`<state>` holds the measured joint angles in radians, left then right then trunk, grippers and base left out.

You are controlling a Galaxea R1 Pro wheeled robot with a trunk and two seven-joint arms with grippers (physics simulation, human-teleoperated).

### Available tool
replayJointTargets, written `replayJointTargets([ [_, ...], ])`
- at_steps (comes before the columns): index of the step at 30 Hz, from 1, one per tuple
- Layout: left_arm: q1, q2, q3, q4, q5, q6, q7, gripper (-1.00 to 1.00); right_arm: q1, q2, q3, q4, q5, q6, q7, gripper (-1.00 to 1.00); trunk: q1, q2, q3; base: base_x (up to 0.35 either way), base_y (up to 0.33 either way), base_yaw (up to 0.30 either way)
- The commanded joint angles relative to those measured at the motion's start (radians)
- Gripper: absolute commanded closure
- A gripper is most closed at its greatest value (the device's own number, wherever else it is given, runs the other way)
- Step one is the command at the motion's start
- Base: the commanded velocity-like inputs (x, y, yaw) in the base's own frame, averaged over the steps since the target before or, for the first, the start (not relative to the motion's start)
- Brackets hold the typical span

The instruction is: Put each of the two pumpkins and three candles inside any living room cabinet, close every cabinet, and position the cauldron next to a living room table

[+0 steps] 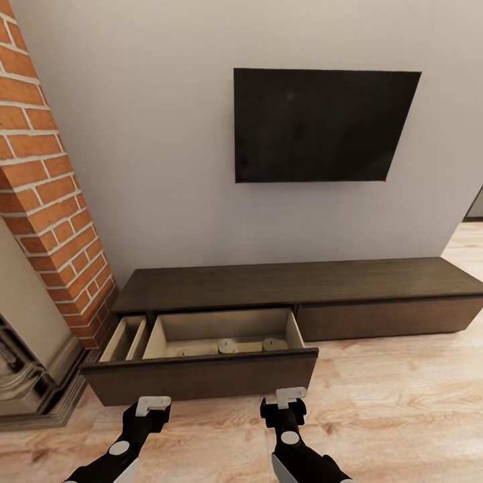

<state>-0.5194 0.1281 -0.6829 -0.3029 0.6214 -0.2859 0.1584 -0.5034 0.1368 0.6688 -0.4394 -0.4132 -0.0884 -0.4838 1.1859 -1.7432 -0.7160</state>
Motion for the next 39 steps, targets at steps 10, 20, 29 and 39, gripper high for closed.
replayJointTargets([
  [10,-0.001,0.001,-0.007,-0.002,0.005,-0.004,0.007,-1.00,-0.001,0.000,0.008,0.001,-0.012,-0.007,-0.004,-1.00,0.038,-0.071,-0.032,0.000,0.000,0.000],
  [20,-0.001,0.001,-0.008,-0.002,0.005,-0.004,0.007,-1.00,-0.001,0.000,0.008,0.001,-0.014,-0.007,-0.004,-1.00,0.077,-0.141,-0.064,0.000,0.000,0.000],
  [29,-0.001,0.001,-0.009,-0.001,0.005,-0.004,0.006,-1.00,-0.001,0.000,0.008,0.001,-0.013,-0.007,-0.004,-1.00,0.111,-0.204,-0.092,0.000,0.000,0.000],
  [39,-0.001,0.001,-0.009,-0.001,0.005,-0.004,0.006,-1.00,-0.001,-0.001,0.008,0.001,-0.013,-0.007,-0.004,-1.00,0.150,-0.274,-0.123,0.000,0.000,0.000],
])
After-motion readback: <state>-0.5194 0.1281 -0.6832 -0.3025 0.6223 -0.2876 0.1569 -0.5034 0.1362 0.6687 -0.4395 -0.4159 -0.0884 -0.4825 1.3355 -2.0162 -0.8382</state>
